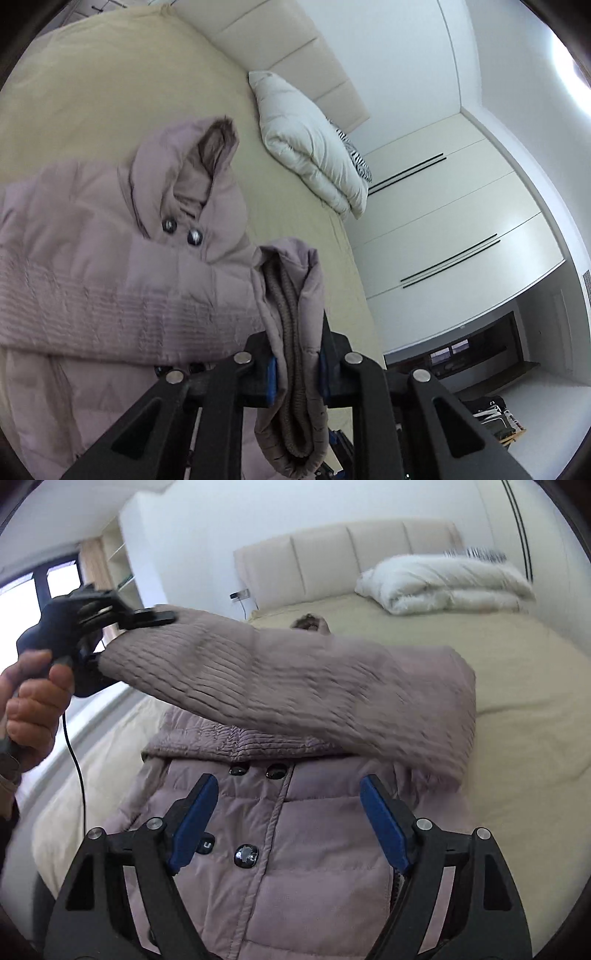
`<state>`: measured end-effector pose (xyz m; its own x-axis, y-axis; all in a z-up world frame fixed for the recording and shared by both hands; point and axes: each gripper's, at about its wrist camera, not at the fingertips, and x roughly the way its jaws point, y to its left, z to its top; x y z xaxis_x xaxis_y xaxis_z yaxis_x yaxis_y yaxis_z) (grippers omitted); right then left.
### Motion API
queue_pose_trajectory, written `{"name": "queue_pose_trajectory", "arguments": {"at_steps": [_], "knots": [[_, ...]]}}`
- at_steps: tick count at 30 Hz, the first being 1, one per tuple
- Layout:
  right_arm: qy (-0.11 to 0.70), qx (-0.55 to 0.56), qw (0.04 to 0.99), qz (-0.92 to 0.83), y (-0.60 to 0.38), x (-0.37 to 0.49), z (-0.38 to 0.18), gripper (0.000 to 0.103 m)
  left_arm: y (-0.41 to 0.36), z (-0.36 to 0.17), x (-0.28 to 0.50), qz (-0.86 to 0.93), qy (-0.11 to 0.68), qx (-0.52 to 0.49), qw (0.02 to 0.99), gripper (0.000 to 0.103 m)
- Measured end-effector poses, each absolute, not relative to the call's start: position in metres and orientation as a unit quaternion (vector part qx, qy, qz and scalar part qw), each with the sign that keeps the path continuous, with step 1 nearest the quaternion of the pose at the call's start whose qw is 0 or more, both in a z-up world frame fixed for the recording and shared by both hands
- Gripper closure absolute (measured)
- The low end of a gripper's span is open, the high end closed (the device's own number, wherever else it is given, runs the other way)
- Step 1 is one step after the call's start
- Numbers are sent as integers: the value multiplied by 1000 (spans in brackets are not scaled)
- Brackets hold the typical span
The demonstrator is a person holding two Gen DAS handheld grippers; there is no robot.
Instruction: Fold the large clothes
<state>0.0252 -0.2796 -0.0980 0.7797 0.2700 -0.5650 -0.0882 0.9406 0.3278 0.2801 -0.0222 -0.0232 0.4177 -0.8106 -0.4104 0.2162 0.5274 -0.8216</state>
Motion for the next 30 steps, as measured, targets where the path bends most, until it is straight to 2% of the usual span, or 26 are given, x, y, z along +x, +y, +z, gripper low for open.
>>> {"name": "queue_pose_trajectory", "arguments": {"at_steps": [4, 7, 14, 15, 19, 22, 25, 28, 30], "knots": [[322, 371, 862, 125, -345, 49, -134, 24, 10, -7, 293, -307, 397, -342, 794, 85], [322, 425, 840, 100, -369, 61, -153, 24, 38, -20, 305, -261, 396, -321, 820, 85], [310, 425, 845, 100, -389, 93, -145, 24, 91, -116, 339, -153, 458, -310, 819, 85], [308, 421, 847, 100, -391, 100, -141, 28, 95, -129, 341, -139, 466, -305, 819, 84], [308, 397, 858, 109, -391, 134, -120, 33, 105, -157, 346, -115, 476, -298, 820, 75], [311, 376, 865, 115, -381, 162, -108, 33, 108, -157, 343, -108, 473, -290, 825, 66], [339, 350, 866, 111, -369, 195, -111, 34, 110, -135, 331, -65, 450, -247, 856, 57], [428, 290, 852, 80, -359, 232, -158, 35, 110, -117, 318, -19, 430, -186, 883, 56], [424, 253, 866, 77, -352, 234, -155, 35, 103, -100, 315, -11, 404, -153, 902, 56]]}}
